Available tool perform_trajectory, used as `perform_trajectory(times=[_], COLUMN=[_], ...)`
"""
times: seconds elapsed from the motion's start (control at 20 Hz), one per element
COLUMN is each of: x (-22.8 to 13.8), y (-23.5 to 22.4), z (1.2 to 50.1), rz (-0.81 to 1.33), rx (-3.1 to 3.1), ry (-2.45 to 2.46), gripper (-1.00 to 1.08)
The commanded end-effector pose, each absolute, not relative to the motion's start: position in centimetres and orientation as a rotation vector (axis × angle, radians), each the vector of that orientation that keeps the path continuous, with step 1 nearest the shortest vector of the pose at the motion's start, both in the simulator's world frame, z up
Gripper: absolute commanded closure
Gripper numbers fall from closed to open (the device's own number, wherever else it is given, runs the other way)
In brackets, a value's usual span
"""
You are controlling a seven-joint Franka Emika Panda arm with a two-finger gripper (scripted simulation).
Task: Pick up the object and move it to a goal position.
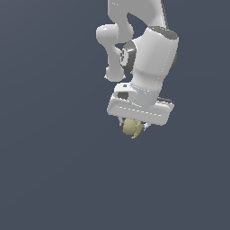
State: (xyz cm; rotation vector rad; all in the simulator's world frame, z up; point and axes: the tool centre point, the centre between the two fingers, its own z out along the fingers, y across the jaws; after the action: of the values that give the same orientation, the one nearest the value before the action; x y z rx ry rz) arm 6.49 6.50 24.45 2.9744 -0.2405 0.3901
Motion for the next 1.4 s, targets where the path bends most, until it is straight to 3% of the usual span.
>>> perform_trajectory(times=[0.0, 1.35], x=[6.7, 9.9], y=[7.7, 20.7], z=[26.0, 41.6], rz=[0.418, 0.676], rx=[2.956, 2.710], ry=[-0.286, -0.719], gripper=[1.08, 1.08])
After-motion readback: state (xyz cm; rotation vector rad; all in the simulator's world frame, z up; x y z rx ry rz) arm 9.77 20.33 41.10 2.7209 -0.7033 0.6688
